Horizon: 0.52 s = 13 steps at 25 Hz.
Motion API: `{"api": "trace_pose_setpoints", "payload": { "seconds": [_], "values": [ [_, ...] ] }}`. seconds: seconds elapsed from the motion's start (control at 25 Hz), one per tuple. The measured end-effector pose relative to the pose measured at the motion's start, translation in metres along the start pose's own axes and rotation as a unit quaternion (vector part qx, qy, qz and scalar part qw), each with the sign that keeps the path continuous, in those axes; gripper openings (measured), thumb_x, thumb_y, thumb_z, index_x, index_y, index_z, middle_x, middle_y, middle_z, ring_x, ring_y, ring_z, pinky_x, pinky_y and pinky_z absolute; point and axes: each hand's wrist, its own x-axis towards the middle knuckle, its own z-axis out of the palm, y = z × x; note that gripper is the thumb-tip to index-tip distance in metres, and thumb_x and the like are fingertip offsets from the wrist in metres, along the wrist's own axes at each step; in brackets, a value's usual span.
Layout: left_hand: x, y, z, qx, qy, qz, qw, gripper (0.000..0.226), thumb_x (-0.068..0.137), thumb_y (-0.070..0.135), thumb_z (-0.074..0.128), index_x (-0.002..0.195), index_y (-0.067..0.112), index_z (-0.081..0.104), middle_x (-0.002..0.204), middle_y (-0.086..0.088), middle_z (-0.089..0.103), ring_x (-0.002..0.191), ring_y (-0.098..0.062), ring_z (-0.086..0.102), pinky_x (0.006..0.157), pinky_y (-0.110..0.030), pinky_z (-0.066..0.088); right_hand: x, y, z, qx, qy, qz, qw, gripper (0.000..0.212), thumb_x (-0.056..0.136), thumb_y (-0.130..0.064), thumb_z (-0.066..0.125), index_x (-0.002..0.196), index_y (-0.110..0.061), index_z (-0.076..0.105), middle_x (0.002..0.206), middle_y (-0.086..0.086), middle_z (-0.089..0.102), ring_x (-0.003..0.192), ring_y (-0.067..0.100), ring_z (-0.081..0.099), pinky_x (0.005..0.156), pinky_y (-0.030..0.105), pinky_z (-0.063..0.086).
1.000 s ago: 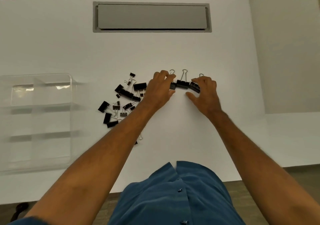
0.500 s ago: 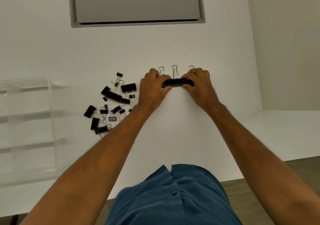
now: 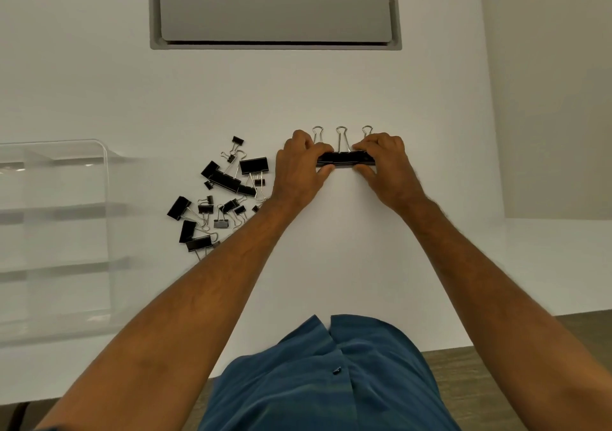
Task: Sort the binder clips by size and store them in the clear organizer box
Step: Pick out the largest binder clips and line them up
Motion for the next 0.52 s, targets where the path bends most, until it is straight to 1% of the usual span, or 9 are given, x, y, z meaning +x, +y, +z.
{"api": "trace_pose_setpoints", "payload": {
  "seconds": [0.04,0.12,0.16,0.24,0.32,0.4,0.44,0.52],
  "values": [
    [-0.002,0.000,-0.003,-0.005,-0.005,0.004,1.000,0.043,0.081,0.033,0.078,0.121,0.024,0.067,0.110,-0.004,0.048,0.098,-0.021,0.049,0.084,-0.043,0.048,-0.002,-0.005,-0.002,-0.012,0.007,-0.002,1.000,0.045,0.087,-0.022,0.075,0.129,-0.017,0.062,0.130,0.005,0.055,0.119,0.026,0.047,0.099,0.042,0.047],
    [-0.007,-0.003,-0.014,-0.014,-0.002,0.012,1.000,0.049,0.082,0.033,0.077,0.128,0.022,0.062,0.117,-0.005,0.046,0.103,-0.021,0.048,0.086,-0.040,0.050,-0.004,-0.020,-0.006,-0.021,0.046,0.009,0.999,0.046,0.088,-0.026,0.073,0.131,-0.018,0.060,0.137,0.004,0.052,0.126,0.025,0.044,0.099,0.037,0.044],
    [-0.011,-0.007,-0.023,-0.015,0.010,0.014,1.000,0.048,0.084,0.033,0.075,0.128,0.022,0.061,0.119,-0.005,0.046,0.104,-0.021,0.048,0.087,-0.039,0.050,-0.005,-0.032,-0.006,-0.012,0.069,0.007,0.997,0.043,0.089,-0.025,0.072,0.130,-0.018,0.060,0.138,0.004,0.052,0.127,0.024,0.043,0.100,0.035,0.042],
    [-0.027,-0.021,-0.047,-0.003,0.038,0.005,0.999,0.039,0.089,0.032,0.069,0.126,0.023,0.062,0.121,-0.003,0.047,0.107,-0.020,0.047,0.090,-0.036,0.047,-0.006,-0.062,-0.001,0.012,0.091,-0.027,0.995,0.037,0.092,-0.023,0.068,0.127,-0.017,0.061,0.136,0.004,0.052,0.127,0.023,0.042,0.101,0.032,0.041],
    [-0.043,-0.045,-0.070,0.016,0.068,-0.028,0.997,0.033,0.092,0.028,0.064,0.124,0.023,0.063,0.125,-0.002,0.049,0.112,-0.019,0.047,0.093,-0.034,0.043,-0.006,-0.090,0.011,0.030,0.071,-0.069,0.995,0.035,0.093,-0.021,0.065,0.127,-0.016,0.060,0.135,0.005,0.052,0.127,0.024,0.042,0.104,0.033,0.041],
    [-0.061,-0.070,-0.092,0.046,0.074,-0.049,0.995,0.032,0.093,0.022,0.059,0.125,0.022,0.064,0.127,-0.002,0.053,0.114,-0.023,0.047,0.092,-0.035,0.042,-0.005,-0.114,0.024,0.035,0.032,-0.119,0.992,0.038,0.092,-0.018,0.063,0.129,-0.014,0.058,0.134,0.007,0.052,0.126,0.026,0.044,0.106,0.034,0.040],
    [-0.068,-0.079,-0.102,0.067,0.058,-0.051,0.995,0.033,0.093,0.020,0.058,0.125,0.021,0.064,0.127,-0.004,0.054,0.114,-0.026,0.048,0.092,-0.039,0.043,-0.002,-0.128,0.031,0.030,0.008,-0.144,0.989,0.040,0.091,-0.015,0.062,0.130,-0.013,0.057,0.134,0.007,0.053,0.125,0.026,0.045,0.106,0.033,0.040],
    [-0.072,-0.091,-0.113,0.112,-0.009,-0.055,0.992,0.036,0.093,0.019,0.057,0.129,0.020,0.061,0.129,-0.007,0.055,0.116,-0.031,0.048,0.093,-0.046,0.045,0.007,-0.149,0.044,0.010,-0.035,-0.180,0.983,0.047,0.087,-0.005,0.060,0.133,-0.012,0.055,0.136,0.010,0.053,0.126,0.030,0.046,0.106,0.036,0.041]
  ]
}}
